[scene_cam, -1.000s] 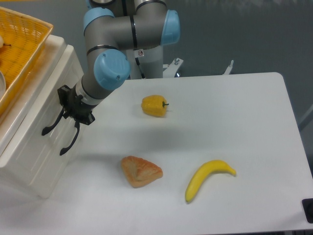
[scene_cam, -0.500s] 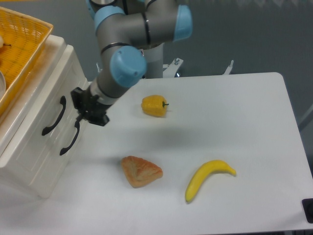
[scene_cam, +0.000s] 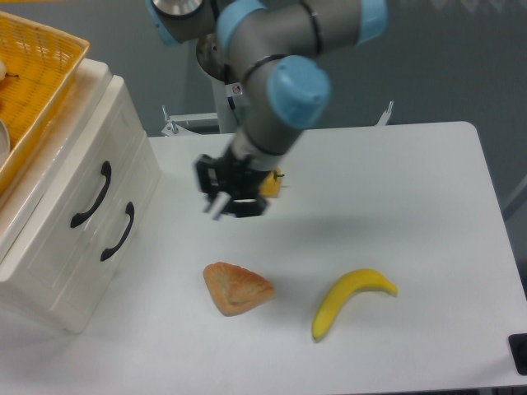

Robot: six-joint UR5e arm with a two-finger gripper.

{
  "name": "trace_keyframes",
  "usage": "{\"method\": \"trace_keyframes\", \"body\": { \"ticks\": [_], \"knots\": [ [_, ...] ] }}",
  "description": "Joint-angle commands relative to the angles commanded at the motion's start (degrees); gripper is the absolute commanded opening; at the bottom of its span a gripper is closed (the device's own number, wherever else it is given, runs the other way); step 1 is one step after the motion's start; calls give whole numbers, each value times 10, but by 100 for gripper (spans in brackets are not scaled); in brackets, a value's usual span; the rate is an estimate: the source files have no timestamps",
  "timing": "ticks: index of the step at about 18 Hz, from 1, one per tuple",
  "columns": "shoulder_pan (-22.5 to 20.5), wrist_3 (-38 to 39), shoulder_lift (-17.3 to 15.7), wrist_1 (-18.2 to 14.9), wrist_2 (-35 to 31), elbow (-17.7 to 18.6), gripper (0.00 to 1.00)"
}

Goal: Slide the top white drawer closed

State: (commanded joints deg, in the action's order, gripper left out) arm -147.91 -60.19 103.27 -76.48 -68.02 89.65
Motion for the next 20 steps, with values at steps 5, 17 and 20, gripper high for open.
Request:
{"method": "trace_keyframes", "body": {
  "ticks": [5,17,20],
  "knots": [
    [-17,-38,20,54,-110,-5,100],
    [-102,-281,119,85,-208,-86,100],
    [-119,-298,130,85,-207,-90,100]
  ]
}}
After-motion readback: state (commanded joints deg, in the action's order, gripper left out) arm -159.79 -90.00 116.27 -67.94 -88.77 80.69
